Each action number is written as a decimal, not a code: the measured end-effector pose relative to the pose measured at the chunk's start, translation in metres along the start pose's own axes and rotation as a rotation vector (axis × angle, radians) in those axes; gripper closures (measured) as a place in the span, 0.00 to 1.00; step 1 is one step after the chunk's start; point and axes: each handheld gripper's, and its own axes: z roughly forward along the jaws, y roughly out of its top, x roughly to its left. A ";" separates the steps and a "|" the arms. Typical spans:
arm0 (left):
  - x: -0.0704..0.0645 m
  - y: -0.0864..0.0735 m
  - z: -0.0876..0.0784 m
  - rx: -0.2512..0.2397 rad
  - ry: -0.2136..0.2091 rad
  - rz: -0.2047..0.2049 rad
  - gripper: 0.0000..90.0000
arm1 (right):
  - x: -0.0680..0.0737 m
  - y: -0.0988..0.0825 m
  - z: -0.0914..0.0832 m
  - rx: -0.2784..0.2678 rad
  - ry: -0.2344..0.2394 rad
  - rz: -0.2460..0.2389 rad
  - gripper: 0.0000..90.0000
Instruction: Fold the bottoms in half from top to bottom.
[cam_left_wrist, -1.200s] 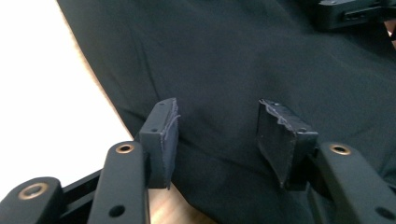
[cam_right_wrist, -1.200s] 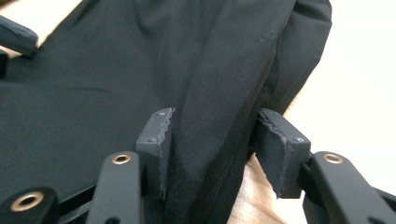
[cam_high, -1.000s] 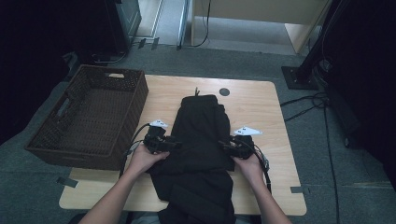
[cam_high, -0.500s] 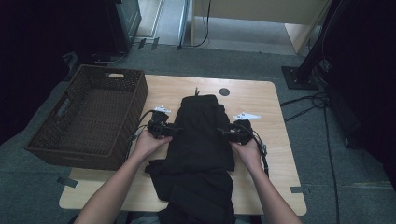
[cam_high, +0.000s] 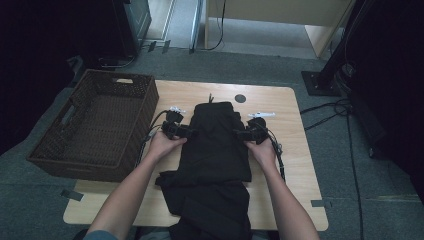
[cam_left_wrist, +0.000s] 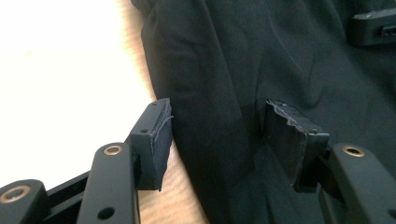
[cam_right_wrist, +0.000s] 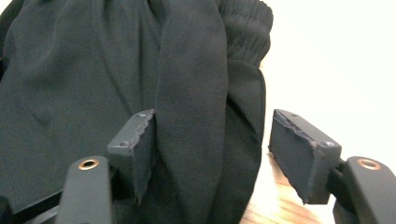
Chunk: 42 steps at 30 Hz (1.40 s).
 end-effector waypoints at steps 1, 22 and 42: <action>0.000 0.000 0.001 -0.005 -0.001 -0.002 0.47 | 0.000 -0.001 0.001 -0.001 0.002 -0.002 0.37; -0.017 0.004 0.006 0.051 -0.076 0.039 0.96 | 0.009 -0.006 0.004 0.006 0.132 0.076 0.90; -0.014 0.143 -0.099 -0.342 0.052 0.109 0.95 | 0.029 0.183 -0.077 -0.374 0.024 -0.098 0.88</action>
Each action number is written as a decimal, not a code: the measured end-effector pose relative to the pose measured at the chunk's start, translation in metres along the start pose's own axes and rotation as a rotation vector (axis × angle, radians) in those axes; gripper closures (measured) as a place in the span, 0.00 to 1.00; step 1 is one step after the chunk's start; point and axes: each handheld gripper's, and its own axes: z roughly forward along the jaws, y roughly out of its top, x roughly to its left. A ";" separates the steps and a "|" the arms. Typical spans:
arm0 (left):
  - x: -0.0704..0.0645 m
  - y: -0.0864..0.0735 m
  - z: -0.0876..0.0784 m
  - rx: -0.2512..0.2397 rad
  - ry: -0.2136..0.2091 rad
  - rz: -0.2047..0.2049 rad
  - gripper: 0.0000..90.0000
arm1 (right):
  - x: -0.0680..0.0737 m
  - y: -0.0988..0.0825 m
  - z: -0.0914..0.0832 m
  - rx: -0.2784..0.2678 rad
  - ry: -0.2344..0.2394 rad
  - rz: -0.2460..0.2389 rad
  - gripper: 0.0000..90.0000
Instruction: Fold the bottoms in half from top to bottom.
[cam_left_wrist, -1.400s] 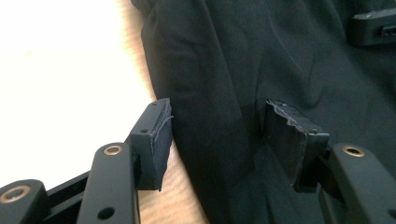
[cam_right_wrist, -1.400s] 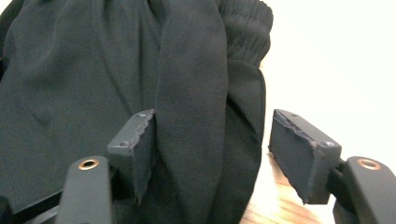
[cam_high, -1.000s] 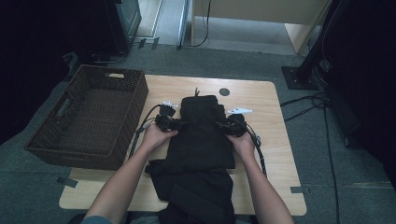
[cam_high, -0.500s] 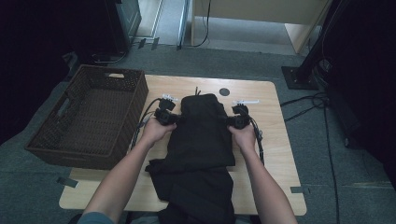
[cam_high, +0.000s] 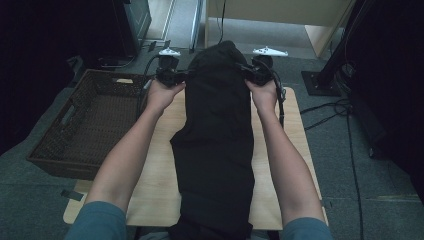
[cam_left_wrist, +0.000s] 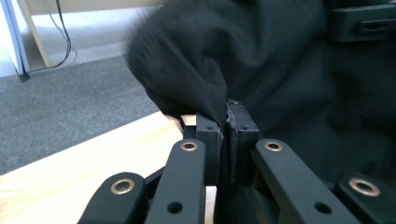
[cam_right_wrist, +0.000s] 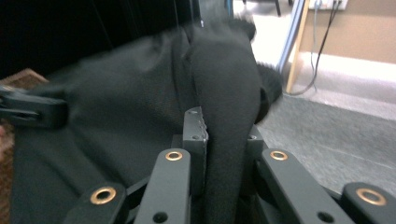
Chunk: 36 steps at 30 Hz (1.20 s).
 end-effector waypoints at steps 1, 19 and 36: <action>-0.001 -0.005 0.000 0.005 -0.001 0.002 0.95 | 0.000 -0.001 0.002 0.020 -0.003 -0.003 0.88; -0.053 -0.150 -0.023 0.261 -0.153 0.056 0.96 | 0.033 -0.164 -0.049 0.316 0.181 0.029 0.87; -0.055 -0.202 0.007 0.354 -0.111 0.057 0.94 | 0.039 -0.227 -0.036 0.395 0.163 0.001 0.87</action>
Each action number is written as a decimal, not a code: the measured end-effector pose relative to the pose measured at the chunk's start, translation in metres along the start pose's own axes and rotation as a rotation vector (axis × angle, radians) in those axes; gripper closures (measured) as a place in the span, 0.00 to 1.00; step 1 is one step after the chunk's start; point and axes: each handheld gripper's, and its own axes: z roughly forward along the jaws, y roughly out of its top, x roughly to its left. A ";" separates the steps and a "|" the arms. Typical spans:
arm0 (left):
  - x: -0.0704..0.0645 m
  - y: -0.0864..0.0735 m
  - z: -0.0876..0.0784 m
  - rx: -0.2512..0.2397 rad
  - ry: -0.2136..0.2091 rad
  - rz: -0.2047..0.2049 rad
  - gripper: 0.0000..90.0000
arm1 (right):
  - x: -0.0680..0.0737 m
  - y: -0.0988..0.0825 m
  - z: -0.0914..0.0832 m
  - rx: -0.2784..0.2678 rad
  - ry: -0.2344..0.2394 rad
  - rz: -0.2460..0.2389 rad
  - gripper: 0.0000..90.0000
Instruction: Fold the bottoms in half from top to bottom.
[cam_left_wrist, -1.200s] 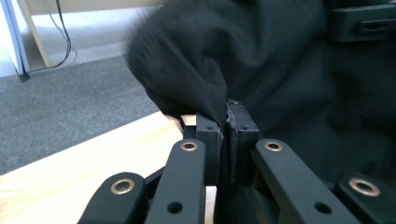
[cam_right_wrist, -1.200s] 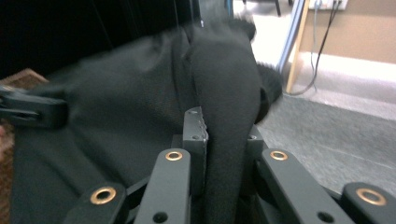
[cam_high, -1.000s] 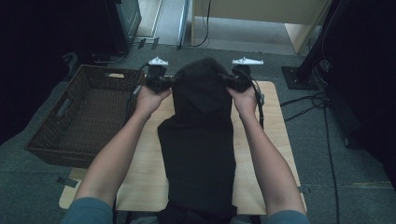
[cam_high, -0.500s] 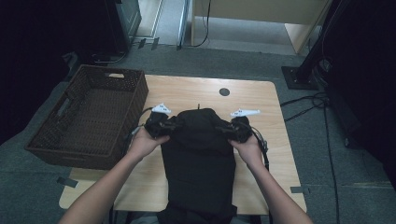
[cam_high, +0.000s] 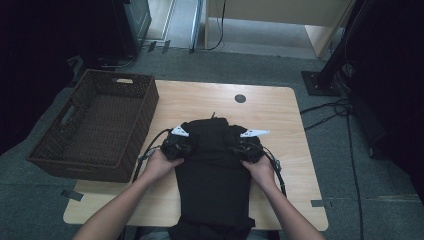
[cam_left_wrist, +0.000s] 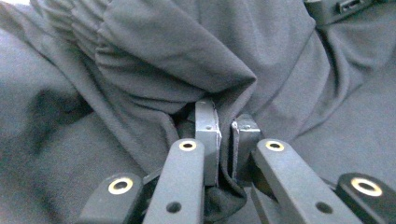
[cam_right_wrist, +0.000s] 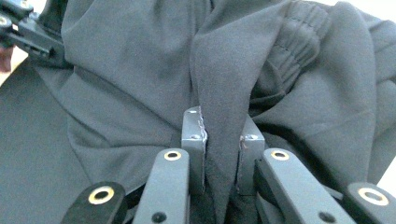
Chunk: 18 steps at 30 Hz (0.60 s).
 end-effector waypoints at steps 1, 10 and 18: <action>0.007 0.004 0.003 -0.010 0.001 -0.022 0.94 | -0.003 0.002 0.003 -0.014 -0.002 0.012 0.87; 0.041 0.049 0.029 -0.016 0.124 -0.069 0.93 | -0.038 0.045 0.037 -0.056 -0.099 0.044 0.86; 0.055 0.062 0.037 -0.072 0.181 -0.152 0.97 | -0.049 0.069 0.052 -0.059 -0.152 0.138 0.88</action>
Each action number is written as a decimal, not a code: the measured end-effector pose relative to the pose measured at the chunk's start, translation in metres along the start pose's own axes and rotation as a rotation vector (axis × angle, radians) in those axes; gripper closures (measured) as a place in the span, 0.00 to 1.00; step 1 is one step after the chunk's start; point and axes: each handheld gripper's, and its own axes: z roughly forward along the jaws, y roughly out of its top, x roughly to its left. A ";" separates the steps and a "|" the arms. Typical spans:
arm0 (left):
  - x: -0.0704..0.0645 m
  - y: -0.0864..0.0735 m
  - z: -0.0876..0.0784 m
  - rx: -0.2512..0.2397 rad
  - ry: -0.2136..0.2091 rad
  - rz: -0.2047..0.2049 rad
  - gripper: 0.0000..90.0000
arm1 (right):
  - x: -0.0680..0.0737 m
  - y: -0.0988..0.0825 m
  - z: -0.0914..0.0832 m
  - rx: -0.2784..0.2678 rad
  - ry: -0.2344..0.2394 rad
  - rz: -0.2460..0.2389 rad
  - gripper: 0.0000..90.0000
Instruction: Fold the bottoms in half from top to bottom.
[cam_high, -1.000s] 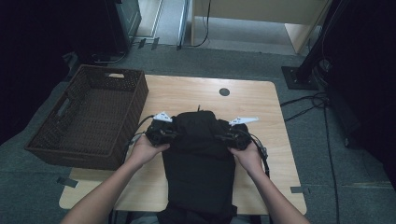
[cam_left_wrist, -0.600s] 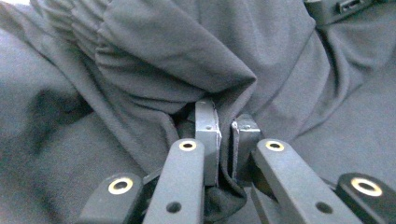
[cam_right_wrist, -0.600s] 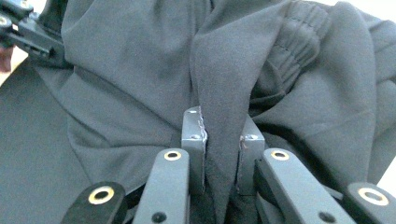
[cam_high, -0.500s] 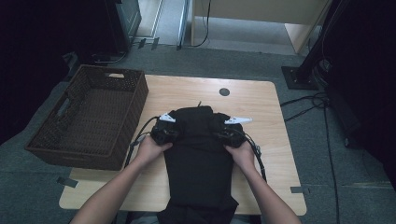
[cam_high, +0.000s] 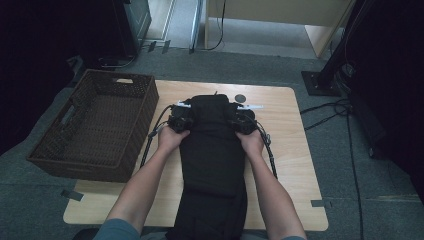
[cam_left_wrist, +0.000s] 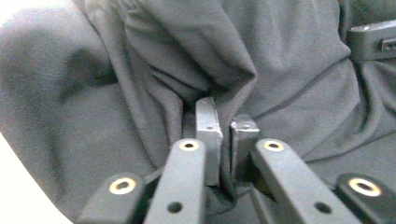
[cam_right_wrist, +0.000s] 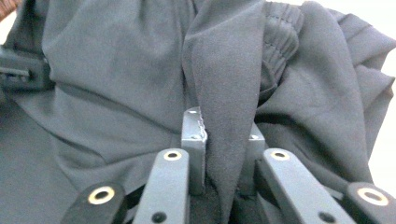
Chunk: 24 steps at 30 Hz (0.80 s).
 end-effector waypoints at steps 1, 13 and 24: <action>-0.001 0.001 -0.002 -0.001 -0.002 0.016 0.98 | 0.000 0.002 -0.002 0.003 0.009 0.023 0.89; -0.035 0.000 -0.097 -0.093 -0.160 0.130 0.98 | 0.018 0.005 -0.090 -0.084 0.162 0.005 0.89; -0.058 -0.073 -0.093 0.060 -0.277 0.139 0.98 | 0.038 -0.085 -0.102 0.088 0.235 -0.065 0.89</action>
